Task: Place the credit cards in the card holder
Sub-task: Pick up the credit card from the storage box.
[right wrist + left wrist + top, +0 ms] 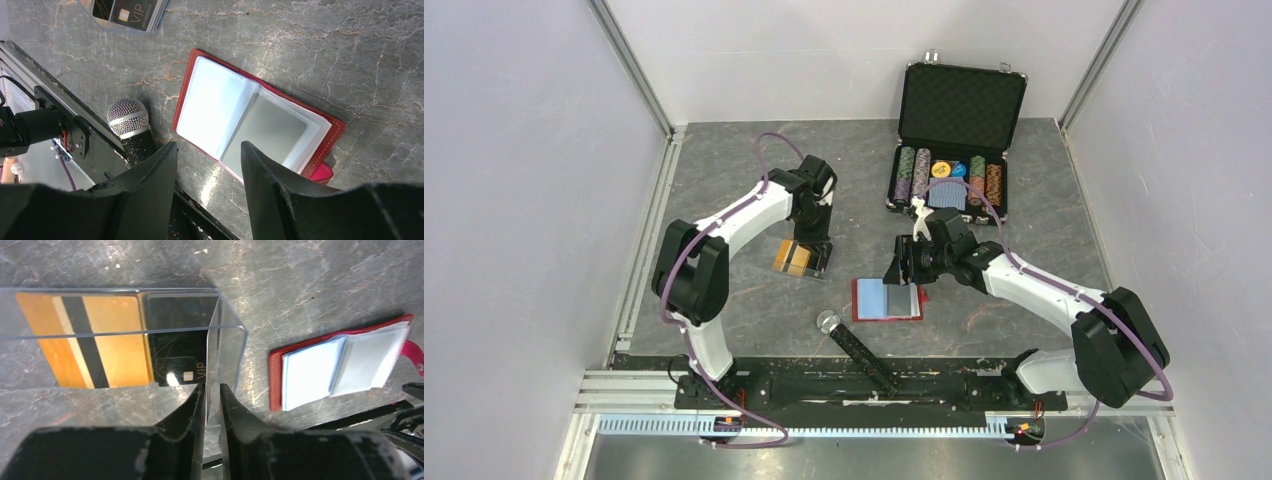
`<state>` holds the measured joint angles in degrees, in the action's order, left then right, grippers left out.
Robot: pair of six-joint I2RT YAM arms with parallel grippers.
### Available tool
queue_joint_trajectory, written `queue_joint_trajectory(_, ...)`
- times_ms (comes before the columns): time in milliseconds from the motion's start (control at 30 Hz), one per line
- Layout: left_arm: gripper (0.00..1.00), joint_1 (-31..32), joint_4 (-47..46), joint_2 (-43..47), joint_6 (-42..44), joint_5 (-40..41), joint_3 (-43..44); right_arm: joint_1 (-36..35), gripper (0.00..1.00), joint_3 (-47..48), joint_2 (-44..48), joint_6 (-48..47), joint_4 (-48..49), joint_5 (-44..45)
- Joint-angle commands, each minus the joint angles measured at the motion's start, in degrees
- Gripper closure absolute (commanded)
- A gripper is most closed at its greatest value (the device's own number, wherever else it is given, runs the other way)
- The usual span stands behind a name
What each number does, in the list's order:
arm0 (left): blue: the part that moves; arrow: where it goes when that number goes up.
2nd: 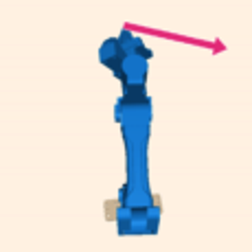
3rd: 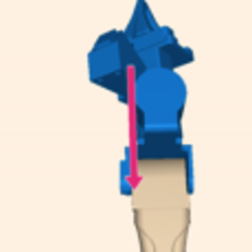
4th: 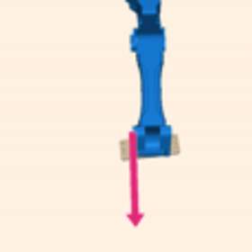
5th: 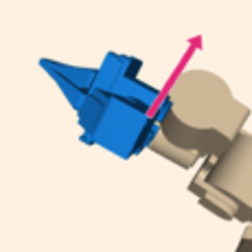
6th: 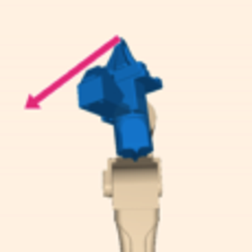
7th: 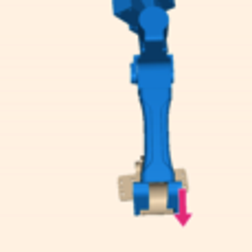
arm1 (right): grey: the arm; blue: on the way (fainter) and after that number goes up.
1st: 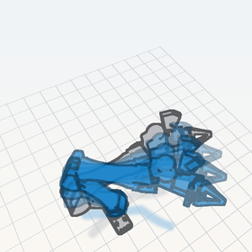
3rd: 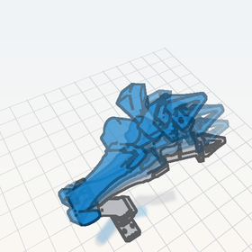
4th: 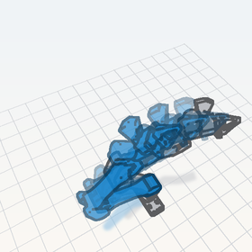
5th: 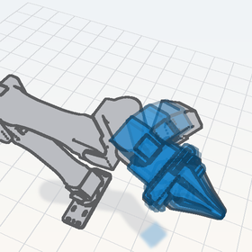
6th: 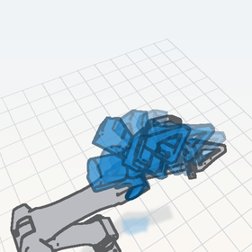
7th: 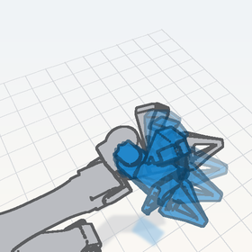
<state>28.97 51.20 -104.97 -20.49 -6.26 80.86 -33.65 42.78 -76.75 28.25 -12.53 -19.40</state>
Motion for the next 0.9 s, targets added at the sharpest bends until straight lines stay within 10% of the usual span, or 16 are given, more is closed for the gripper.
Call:
queue_joint_trajectory(0,0.77,0.4,-2.8,0.3,0.7,-3.7,1.9,-0.3,0.48,0.5,1.4,-0.8,0.8,0.7)
queue_joint_trajectory(867,0.98,0.7,-1.3,13.3,-2.1,11.0,-1.9,-0.2,0.47,1.7,4.7,-2.0,-2.9,2.9)
